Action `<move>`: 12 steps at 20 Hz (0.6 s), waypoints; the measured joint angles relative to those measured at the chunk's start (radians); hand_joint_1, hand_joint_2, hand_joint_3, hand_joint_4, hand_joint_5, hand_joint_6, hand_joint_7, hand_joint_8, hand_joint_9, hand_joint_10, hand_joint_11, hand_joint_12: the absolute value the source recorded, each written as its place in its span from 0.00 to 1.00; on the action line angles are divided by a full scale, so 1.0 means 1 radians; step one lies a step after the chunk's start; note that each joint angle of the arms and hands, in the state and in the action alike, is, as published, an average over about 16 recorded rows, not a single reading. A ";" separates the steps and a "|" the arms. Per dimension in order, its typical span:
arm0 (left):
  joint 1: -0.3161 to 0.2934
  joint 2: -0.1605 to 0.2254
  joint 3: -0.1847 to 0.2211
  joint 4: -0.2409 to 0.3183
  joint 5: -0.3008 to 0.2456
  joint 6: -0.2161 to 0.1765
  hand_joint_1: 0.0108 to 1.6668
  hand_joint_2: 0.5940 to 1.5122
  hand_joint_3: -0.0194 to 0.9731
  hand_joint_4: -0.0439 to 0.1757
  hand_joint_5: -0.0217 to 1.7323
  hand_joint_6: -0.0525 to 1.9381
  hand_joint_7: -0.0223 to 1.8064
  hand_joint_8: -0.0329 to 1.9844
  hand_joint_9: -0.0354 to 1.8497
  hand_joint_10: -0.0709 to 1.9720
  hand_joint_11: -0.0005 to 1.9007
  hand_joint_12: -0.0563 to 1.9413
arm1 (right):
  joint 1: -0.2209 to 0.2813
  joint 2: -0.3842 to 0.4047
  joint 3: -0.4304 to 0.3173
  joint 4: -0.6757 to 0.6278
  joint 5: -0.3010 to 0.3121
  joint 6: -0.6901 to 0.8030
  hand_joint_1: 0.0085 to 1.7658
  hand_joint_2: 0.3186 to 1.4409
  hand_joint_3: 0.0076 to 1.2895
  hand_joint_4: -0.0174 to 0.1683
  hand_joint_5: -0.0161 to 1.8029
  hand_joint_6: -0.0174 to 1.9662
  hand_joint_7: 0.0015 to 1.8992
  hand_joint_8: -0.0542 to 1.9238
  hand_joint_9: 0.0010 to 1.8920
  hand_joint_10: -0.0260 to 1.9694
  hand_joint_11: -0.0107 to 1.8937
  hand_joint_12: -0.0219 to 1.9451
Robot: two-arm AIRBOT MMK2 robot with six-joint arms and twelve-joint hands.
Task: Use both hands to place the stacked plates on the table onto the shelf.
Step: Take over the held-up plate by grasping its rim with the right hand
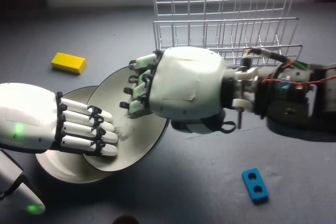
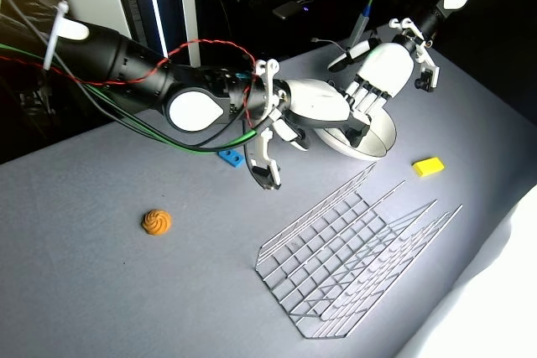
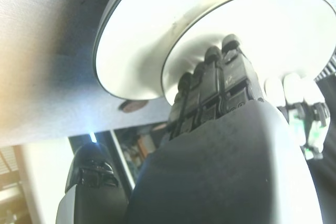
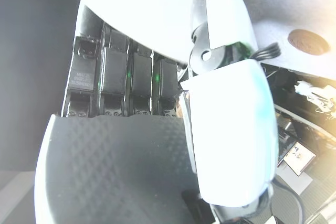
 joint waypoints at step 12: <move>0.001 -0.003 0.002 -0.004 -0.002 -0.001 0.00 0.53 0.04 0.17 0.01 0.02 0.01 0.01 0.03 0.04 0.01 0.03 | 0.017 -0.090 0.078 0.010 -0.022 -0.008 0.72 0.57 0.01 0.10 0.48 0.14 0.49 0.10 0.51 0.06 0.37 0.46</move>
